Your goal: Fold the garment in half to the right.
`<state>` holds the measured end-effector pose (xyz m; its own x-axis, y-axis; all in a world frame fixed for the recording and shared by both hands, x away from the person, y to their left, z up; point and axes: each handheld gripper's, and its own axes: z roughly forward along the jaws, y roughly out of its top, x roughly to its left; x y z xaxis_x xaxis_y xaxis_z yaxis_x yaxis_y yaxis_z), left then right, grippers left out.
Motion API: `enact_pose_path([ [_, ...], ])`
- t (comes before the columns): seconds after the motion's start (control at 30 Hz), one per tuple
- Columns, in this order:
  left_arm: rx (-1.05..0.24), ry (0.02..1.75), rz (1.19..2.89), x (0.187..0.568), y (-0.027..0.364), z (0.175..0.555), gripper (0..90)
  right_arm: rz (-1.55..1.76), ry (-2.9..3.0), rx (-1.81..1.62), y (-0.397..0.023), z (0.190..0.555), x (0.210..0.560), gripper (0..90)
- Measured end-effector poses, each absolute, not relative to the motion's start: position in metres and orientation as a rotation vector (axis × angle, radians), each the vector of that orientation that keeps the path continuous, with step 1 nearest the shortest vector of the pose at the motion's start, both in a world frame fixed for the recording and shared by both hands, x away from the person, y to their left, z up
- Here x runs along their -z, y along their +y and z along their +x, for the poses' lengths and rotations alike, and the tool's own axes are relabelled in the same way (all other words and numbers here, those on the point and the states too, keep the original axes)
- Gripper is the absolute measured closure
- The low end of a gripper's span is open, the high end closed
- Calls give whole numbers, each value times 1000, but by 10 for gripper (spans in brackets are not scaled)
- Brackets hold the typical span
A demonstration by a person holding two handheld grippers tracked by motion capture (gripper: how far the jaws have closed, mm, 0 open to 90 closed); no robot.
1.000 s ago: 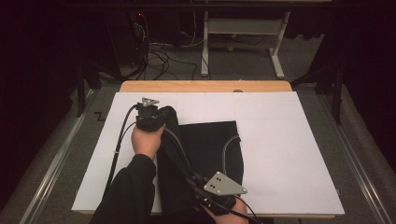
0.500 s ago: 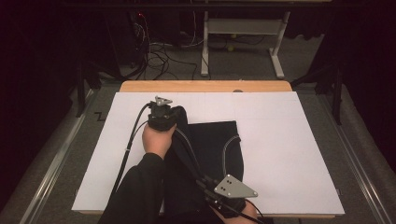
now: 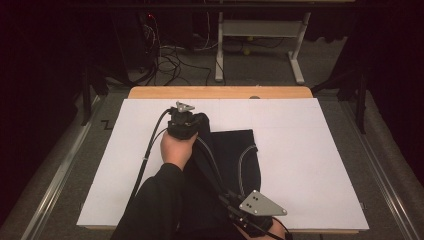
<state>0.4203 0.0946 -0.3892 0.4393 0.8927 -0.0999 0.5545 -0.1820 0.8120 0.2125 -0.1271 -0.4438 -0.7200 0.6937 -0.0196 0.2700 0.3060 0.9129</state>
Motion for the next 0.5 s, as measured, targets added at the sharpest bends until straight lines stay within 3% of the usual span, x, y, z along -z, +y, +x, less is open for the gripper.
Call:
enact_pose_path([
  [0.5,-499,1193,1916,395,70,419,749,885,2193,-1383,-143,205,448,737],
])
